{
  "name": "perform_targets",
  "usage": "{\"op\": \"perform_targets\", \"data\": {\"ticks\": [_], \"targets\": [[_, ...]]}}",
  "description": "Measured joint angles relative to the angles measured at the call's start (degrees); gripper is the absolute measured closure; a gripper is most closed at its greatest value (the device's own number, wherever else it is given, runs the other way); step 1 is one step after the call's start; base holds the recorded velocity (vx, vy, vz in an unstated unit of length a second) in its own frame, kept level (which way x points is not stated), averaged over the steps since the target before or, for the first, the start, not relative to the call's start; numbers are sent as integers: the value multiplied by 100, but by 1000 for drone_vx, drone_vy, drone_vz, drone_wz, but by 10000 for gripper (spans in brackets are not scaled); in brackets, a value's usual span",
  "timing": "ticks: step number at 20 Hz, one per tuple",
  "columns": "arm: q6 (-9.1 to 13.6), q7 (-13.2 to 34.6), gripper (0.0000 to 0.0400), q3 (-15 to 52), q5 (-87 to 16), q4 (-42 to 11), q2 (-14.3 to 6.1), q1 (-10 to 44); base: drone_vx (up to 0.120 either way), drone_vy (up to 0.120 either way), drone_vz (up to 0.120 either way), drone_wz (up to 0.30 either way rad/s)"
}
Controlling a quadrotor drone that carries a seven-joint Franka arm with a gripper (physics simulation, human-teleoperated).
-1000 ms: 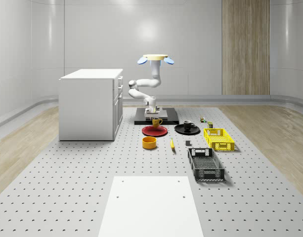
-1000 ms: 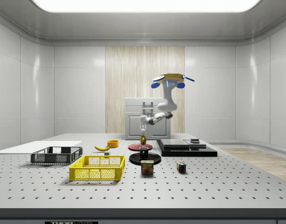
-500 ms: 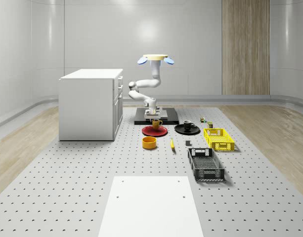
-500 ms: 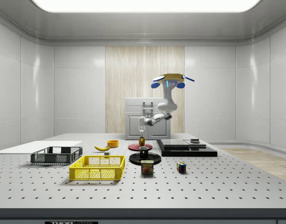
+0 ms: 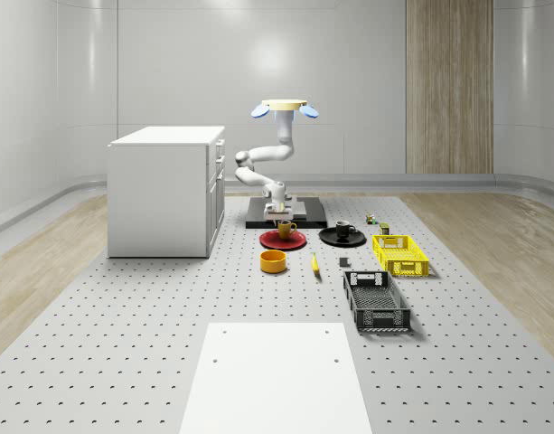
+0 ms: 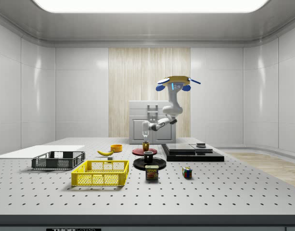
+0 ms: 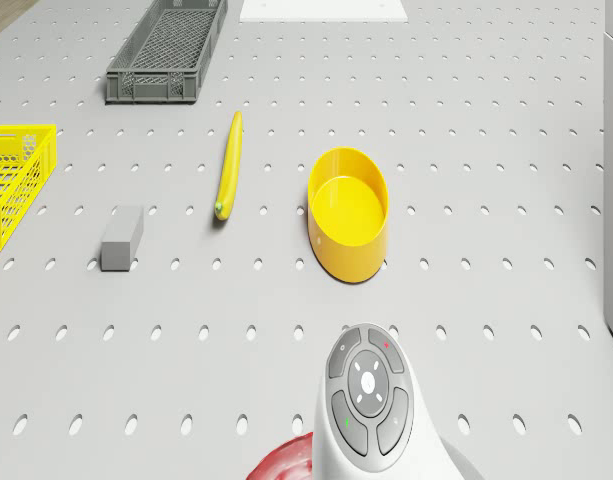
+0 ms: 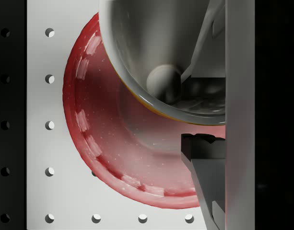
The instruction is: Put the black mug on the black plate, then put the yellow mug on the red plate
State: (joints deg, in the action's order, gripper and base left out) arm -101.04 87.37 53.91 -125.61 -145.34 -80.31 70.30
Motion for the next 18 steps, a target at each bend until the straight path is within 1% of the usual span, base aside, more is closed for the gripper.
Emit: {"op": "perform_targets", "data": {"ticks": [1,2,3,4,6,8,11,14,18], "targets": [[-1,-8,234,-5,-6,9,7,-3,0,0,0,0],[2,-15,182,-5,-9,11,13,-8,0,0,0,0],[15,-20,142,8,1,0,13,-18,0,0,0,0],[35,-23,111,32,21,-21,9,-31,0,0,0,0],[88,-28,67,100,79,-83,-7,-64,0,0,0,0],[154,-30,41,190,158,-162,-29,-102,0,0,0,0],[265,-29,19,353,304,-296,-68,-163,0,0,0,0],[354,-27,9,492,430,-400,-98,-209,0,0,0,0],[418,-23,3,600,528,-474,-121,-239,0,0,0,0]]}}
